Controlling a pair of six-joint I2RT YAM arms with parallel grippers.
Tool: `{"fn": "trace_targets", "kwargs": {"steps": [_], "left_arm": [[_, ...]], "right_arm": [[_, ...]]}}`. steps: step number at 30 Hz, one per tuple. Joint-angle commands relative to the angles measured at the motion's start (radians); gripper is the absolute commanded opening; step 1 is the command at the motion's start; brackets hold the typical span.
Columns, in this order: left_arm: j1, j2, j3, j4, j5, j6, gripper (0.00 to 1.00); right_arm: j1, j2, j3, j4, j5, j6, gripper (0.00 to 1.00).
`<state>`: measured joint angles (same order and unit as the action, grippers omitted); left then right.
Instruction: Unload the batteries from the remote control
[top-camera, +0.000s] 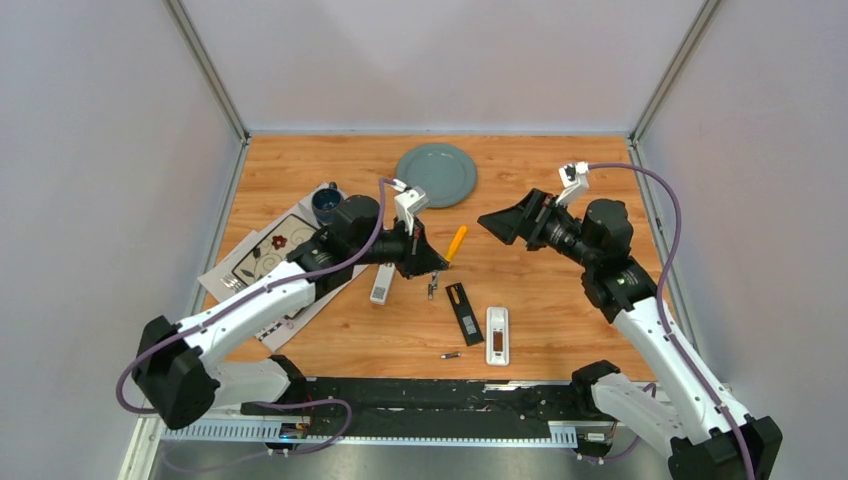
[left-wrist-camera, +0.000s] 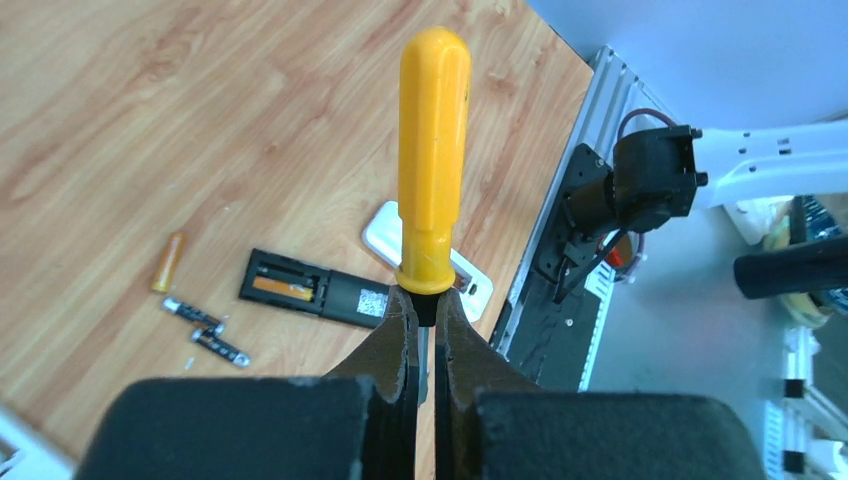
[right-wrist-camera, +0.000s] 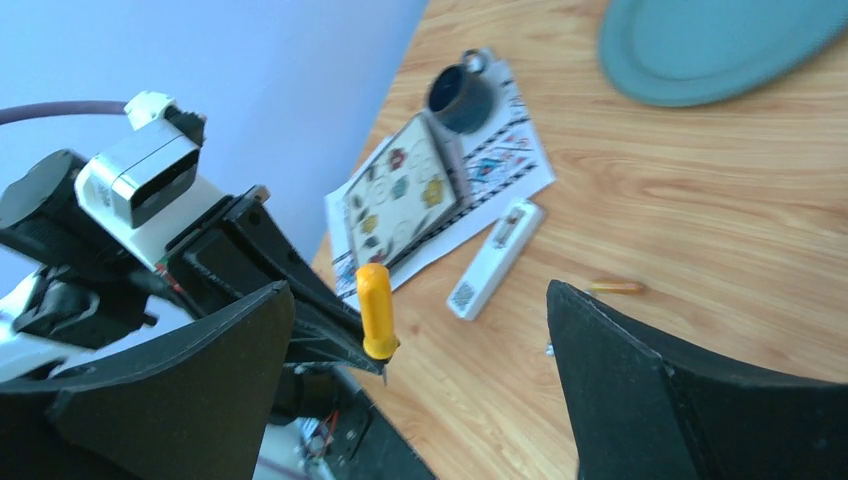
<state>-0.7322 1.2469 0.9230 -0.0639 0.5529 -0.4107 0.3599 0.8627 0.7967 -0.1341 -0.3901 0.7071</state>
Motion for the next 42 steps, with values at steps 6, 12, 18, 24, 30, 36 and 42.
{"fn": "trace_targets", "kwargs": {"steps": [6,12,18,24,30,36,42], "left_arm": [[0.001,-0.187,0.056,-0.128,-0.027,0.161,0.0],[-0.001,-0.231,0.06,-0.117,0.012,0.147,0.0],[0.001,-0.253,0.069,-0.135,0.039,0.145,0.0],[0.001,-0.25,0.062,-0.134,0.081,0.138,0.0],[0.001,-0.26,0.053,-0.134,0.07,0.13,0.0],[0.001,-0.274,0.037,-0.134,0.022,0.115,0.1],[0.001,-0.264,-0.007,-0.117,0.002,0.075,0.39]], "right_arm": [[0.117,0.094,0.182,0.11,-0.32,-0.092,0.98],[0.194,0.148,0.193,0.162,-0.311,-0.084,0.73],[0.212,0.173,0.207,0.106,-0.302,-0.124,0.53],[0.221,0.193,0.2,0.123,-0.303,-0.109,0.44],[0.24,0.214,0.205,0.125,-0.334,-0.118,0.09],[0.24,0.197,0.193,0.113,-0.297,-0.136,0.0],[0.24,0.18,0.185,0.036,-0.193,-0.182,0.0]]}}
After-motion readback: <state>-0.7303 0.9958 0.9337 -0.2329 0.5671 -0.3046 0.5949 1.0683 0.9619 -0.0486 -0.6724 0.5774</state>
